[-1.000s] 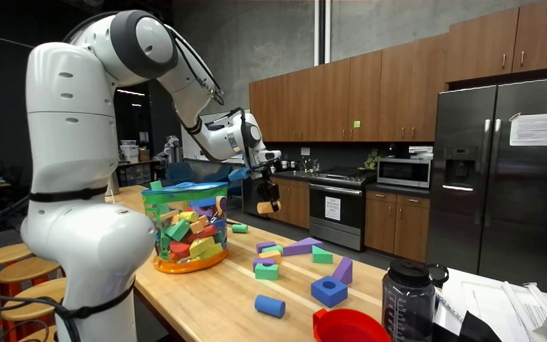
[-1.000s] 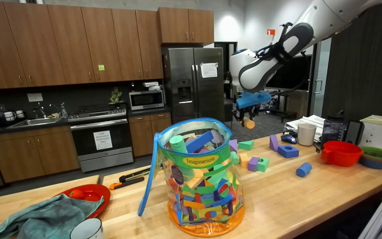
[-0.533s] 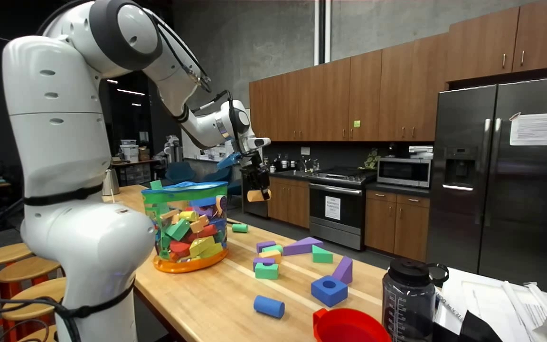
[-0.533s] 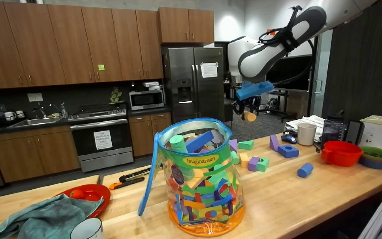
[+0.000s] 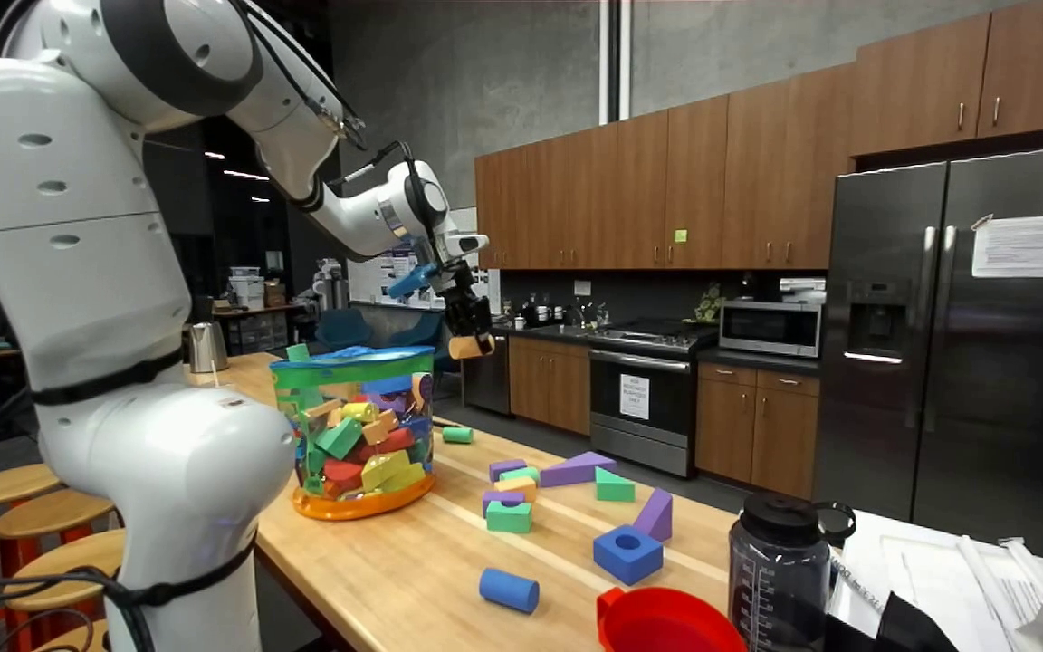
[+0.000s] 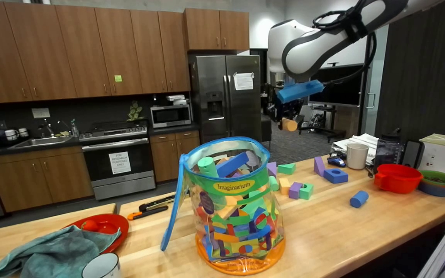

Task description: Shift one yellow block to the bag

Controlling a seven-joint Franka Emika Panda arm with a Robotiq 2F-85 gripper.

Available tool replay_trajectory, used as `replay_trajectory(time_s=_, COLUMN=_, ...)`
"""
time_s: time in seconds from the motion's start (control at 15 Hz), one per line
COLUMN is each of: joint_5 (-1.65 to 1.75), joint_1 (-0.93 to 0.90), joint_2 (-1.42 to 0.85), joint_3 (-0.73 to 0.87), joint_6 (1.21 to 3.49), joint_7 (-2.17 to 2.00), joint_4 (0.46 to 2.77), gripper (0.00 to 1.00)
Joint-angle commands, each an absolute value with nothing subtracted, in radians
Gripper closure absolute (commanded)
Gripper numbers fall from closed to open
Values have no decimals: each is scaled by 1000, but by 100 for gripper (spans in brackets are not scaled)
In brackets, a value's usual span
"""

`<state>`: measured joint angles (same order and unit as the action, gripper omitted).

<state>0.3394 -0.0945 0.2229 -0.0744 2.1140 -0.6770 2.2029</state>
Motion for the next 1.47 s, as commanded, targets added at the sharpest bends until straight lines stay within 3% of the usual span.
replay_trajectory(time_s=0.0, joint_5=305, joint_1=-81, joint_2=301, joint_3=-110, joint_6=2118, joint_7=-625, joint_4=2264, gripper=84)
replay_trajectory(time_s=0.6, joint_5=263, joint_1=-104, joint_2=421, joint_3=-208, joint_6=2208, joint_7=-570, joint_4=2412, gripper=84)
replay_trajectory(time_s=1.4, joint_5=95, joint_1=-160, joint_2=470, joint_3=-299, joint_6=2381, joint_7=-571, joint_4=2422, gripper=84)
